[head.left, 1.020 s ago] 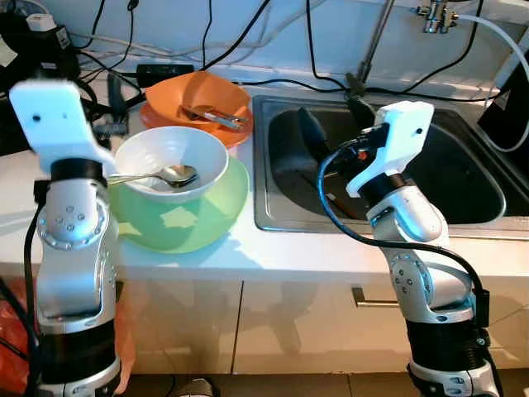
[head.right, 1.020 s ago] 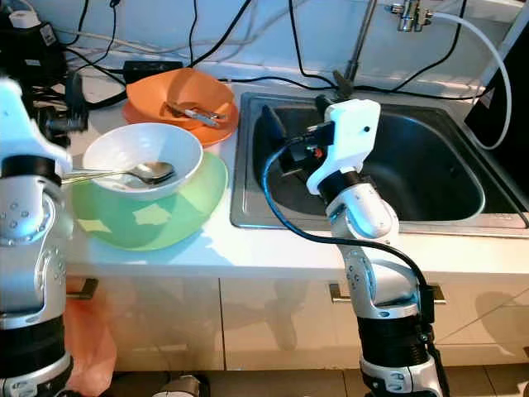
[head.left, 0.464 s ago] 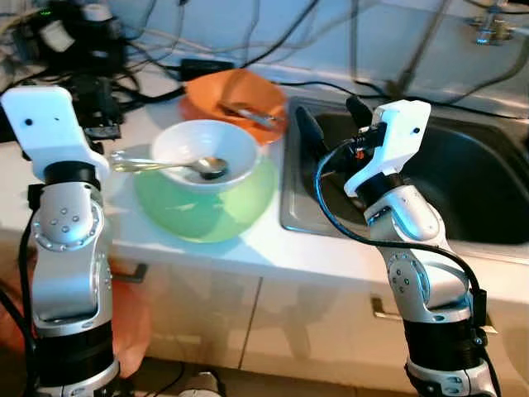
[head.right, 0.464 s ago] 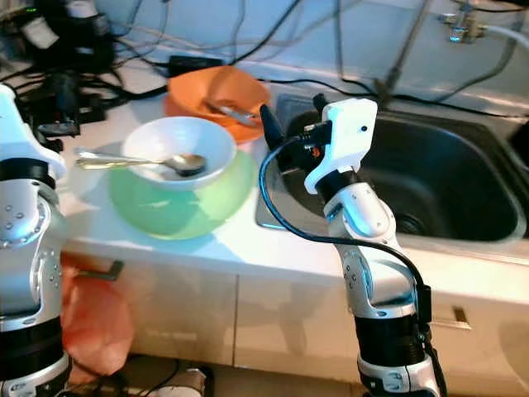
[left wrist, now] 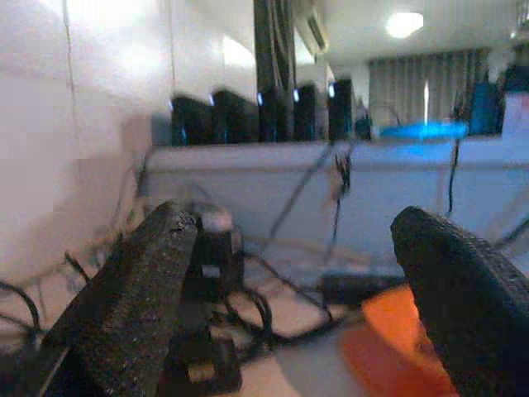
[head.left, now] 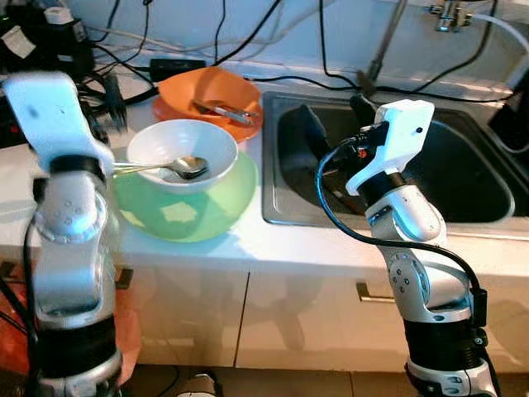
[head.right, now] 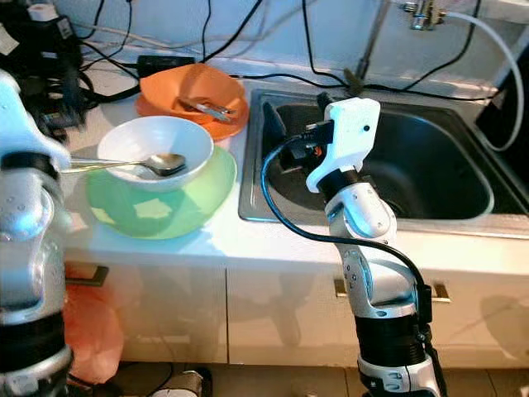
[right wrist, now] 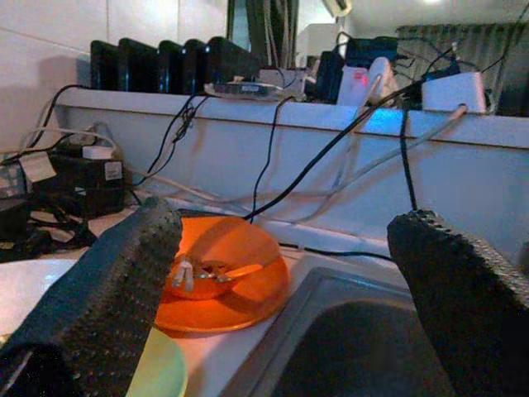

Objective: Kitchen organization

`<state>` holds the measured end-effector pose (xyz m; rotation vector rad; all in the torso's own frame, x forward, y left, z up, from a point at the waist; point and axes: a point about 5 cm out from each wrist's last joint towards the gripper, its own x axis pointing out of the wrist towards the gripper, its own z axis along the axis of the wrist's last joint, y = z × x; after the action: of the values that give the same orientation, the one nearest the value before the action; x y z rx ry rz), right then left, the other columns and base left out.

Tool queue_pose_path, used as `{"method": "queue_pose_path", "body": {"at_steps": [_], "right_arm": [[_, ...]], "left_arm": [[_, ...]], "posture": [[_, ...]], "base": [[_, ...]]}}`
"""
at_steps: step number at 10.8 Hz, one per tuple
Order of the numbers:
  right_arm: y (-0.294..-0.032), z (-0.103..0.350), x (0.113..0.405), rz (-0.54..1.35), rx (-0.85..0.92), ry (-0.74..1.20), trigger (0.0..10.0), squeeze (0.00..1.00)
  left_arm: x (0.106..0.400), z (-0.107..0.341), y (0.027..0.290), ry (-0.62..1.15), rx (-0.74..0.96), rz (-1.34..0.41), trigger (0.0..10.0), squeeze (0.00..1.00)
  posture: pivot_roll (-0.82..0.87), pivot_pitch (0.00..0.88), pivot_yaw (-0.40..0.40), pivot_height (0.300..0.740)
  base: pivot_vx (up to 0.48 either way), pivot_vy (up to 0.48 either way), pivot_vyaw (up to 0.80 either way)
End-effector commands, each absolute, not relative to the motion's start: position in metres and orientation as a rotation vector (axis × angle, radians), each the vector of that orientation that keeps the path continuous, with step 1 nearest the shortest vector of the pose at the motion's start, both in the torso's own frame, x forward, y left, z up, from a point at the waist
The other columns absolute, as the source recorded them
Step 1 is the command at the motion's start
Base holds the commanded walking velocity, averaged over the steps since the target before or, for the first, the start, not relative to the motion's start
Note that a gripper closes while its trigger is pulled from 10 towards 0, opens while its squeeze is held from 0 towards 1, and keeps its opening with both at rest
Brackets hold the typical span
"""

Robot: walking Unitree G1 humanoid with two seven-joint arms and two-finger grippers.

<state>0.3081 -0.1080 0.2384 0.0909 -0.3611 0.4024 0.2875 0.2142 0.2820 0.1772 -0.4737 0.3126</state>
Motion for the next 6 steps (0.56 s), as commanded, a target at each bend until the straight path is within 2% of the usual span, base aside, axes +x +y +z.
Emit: {"method": "queue_pose_path", "body": {"at_steps": [1, 3, 6], "right_arm": [[-0.111, 0.240, 0.310, 0.398, 0.084, -0.364, 10.0, 0.00], [-0.106, 0.240, 0.310, 0.485, 0.091, -0.347, 10.0, 0.00], [-0.099, 0.239, 0.308, 0.561, 0.079, -0.340, 10.0, 0.00]], "left_arm": [[0.280, 0.293, 0.226, -0.506, 0.204, 0.388, 10.0, 0.00], [0.271, 0.287, 0.250, -0.459, 0.203, 0.480, 10.0, 0.00], [0.272, 0.265, 0.247, -0.364, 0.181, 0.428, 10.0, 0.00]], "posture": [[0.10, 0.074, -0.078, 0.740], [0.13, 0.076, -0.082, 0.740], [0.14, 0.074, -0.077, 0.740]], "base": [[0.000, 0.000, 0.00], [0.000, 0.000, 0.00], [0.000, 0.000, 0.00]]}}
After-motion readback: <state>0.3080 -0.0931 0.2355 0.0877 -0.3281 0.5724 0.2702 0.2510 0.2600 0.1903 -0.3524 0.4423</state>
